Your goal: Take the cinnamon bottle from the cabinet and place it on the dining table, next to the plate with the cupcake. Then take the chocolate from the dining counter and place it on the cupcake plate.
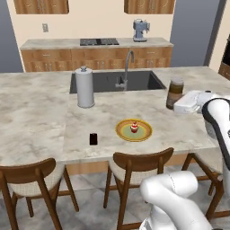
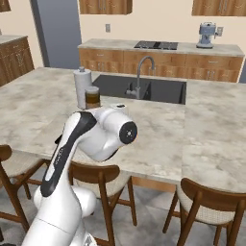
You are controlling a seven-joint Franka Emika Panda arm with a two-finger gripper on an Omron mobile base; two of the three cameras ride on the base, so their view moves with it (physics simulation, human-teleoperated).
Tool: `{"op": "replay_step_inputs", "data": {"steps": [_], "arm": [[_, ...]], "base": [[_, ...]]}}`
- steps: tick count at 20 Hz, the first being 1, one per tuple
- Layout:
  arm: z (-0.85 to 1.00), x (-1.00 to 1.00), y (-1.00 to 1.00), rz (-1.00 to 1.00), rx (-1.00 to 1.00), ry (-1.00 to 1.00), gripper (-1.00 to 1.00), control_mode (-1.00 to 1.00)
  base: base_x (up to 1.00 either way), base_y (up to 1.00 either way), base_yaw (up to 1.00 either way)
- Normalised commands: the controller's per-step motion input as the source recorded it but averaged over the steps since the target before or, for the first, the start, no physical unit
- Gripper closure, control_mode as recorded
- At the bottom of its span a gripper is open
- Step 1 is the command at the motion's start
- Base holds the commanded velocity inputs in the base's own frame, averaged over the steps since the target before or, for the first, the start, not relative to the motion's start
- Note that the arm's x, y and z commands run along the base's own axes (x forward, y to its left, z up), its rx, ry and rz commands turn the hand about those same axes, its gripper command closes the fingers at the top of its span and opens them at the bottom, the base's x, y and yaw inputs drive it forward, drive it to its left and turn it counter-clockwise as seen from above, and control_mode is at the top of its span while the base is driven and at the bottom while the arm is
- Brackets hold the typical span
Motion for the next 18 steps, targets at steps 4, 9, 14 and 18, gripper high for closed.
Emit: {"op": "replay_step_inputs", "data": {"steps": [4,9,14,18], "arm": [[-0.41,0.31,-0.25,0.21,0.00,0.14,1.00,-1.00],[-0.51,0.22,-0.17,0.27,0.00,0.03,1.00,-1.00],[-0.59,0.17,-0.07,0.16,0.00,0.00,1.00,-1.00],[-0.45,0.36,-0.09,0.00,0.00,0.00,1.00,-1.00]], "base": [[0.00,0.00,0.00],[0.00,0.00,0.00],[0.00,0.00,0.00],[0.00,0.00,0.00]]}}
